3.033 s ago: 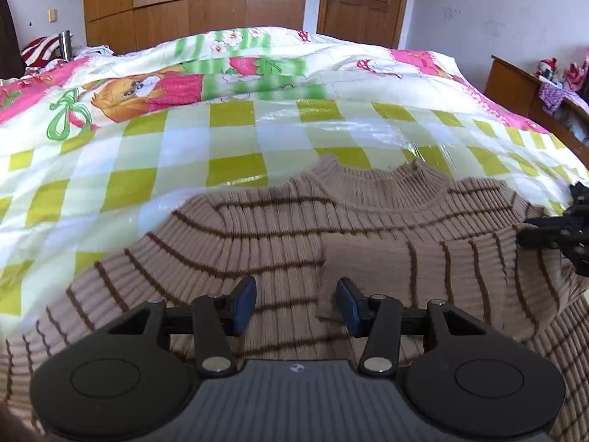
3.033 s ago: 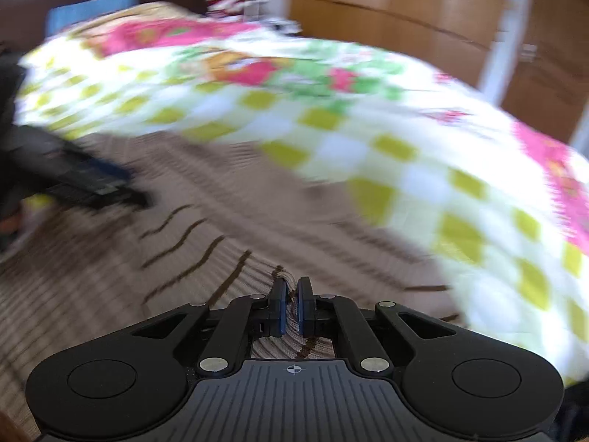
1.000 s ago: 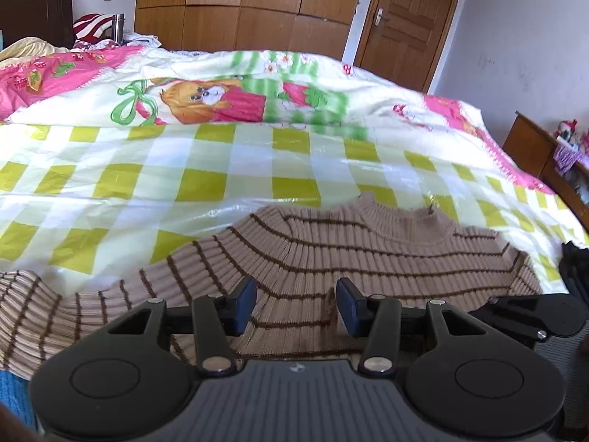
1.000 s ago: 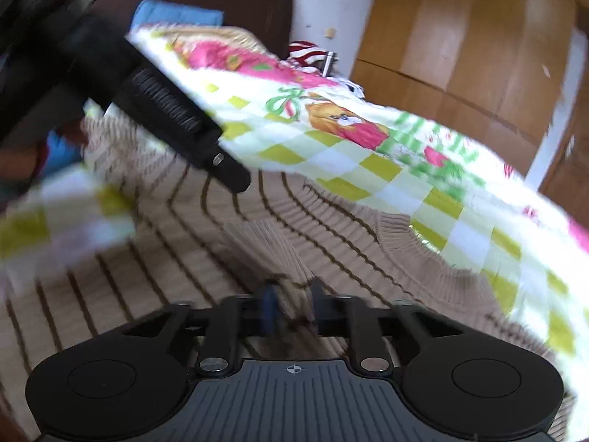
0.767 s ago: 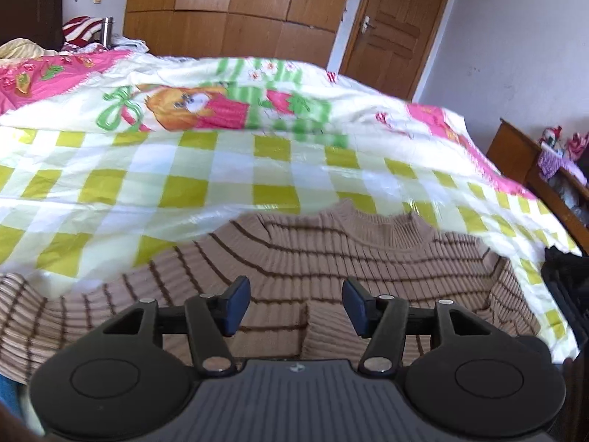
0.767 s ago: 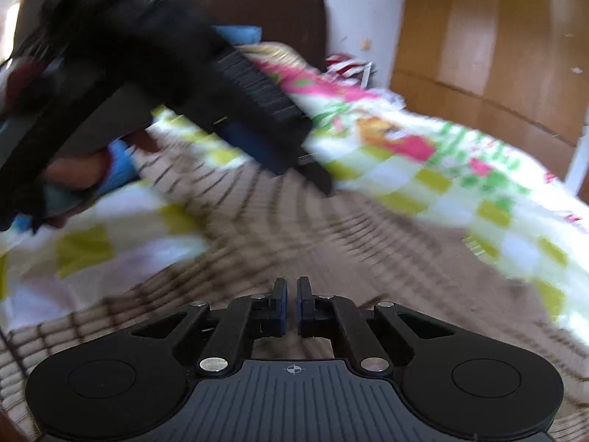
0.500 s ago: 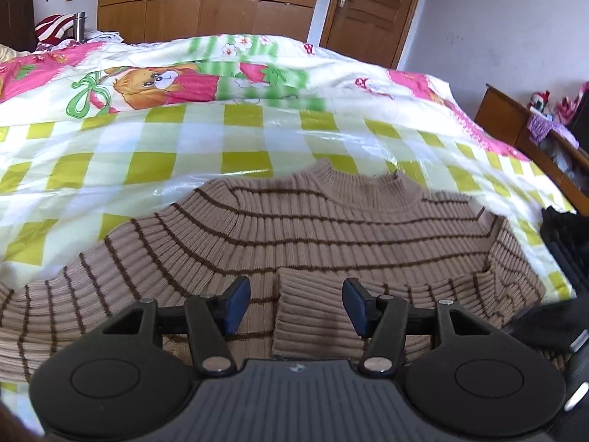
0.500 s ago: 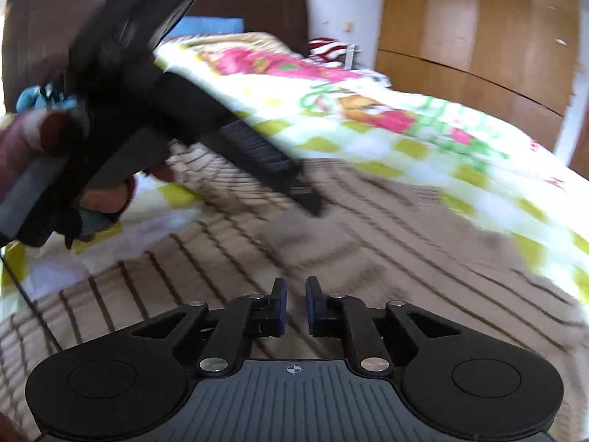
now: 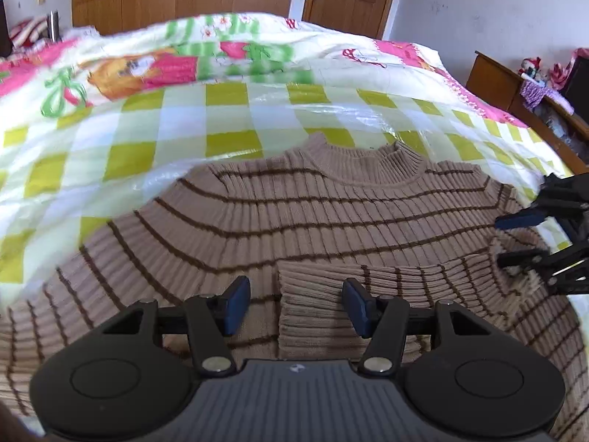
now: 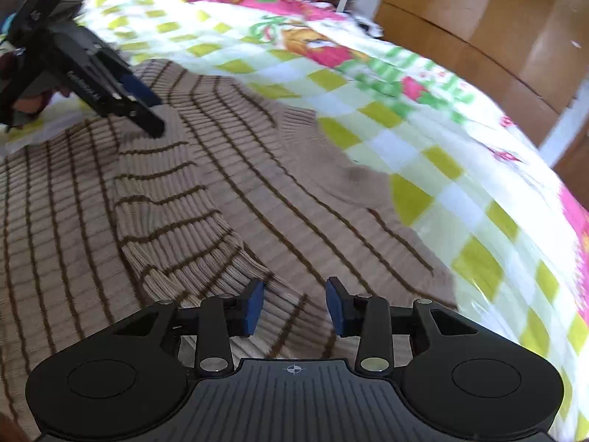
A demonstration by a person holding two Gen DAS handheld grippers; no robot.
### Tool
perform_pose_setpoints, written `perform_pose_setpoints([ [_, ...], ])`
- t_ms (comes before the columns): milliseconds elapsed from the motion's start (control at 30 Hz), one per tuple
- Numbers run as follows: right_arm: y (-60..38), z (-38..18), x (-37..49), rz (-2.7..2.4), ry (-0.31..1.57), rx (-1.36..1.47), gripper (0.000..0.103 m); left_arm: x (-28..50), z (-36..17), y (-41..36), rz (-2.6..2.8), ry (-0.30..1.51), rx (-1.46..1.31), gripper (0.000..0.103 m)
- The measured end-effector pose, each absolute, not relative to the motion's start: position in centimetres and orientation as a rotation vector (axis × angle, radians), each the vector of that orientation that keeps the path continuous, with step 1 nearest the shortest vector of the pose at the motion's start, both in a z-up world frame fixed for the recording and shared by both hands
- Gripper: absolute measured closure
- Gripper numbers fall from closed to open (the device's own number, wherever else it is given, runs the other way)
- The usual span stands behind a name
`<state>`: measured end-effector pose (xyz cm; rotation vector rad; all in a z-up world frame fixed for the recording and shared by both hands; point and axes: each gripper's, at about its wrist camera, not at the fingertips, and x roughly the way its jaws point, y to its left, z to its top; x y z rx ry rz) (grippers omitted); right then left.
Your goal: Fold small clothes
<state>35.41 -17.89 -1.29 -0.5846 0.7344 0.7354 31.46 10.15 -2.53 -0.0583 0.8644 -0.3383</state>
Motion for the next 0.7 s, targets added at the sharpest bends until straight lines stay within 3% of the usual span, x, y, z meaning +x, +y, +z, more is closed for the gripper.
perform_pose_setpoints([
  [233,-16.9,-2.7,36.5,0.829,0.813,-0.591,0.067,30.8,-3.3,11.2,-0.338,0.895,-0.098,0.033],
  [333,-16.4,-2.7,36.1,0.818,0.817,-0.587,0.084,31.0,-3.4,10.6,-0.331,0.911,-0.060,0.035],
  [367,-16.2,-2.7,35.8,0.811,0.812,-0.595,0.089,31.0,-3.2,10.3,-0.329,0.911,-0.039,0.038],
  [433,-16.4,-2.1,35.6,0.775,0.798,-0.572,0.096,30.8,-2.8,10.1,-0.352,0.912,-0.035,0.064],
  [467,-16.5,-1.6,35.8,0.748,0.785,-0.544,0.097,30.7,-2.6,10.3,-0.355,0.908,-0.049,0.070],
  [567,-16.9,-0.4,37.0,0.661,0.727,-0.466,0.097,30.4,-1.7,10.9,-0.313,0.866,-0.067,0.077],
  [700,-16.3,-1.6,39.1,0.562,0.720,-0.397,0.097,30.9,-2.4,11.6,-0.248,0.856,-0.090,0.078],
])
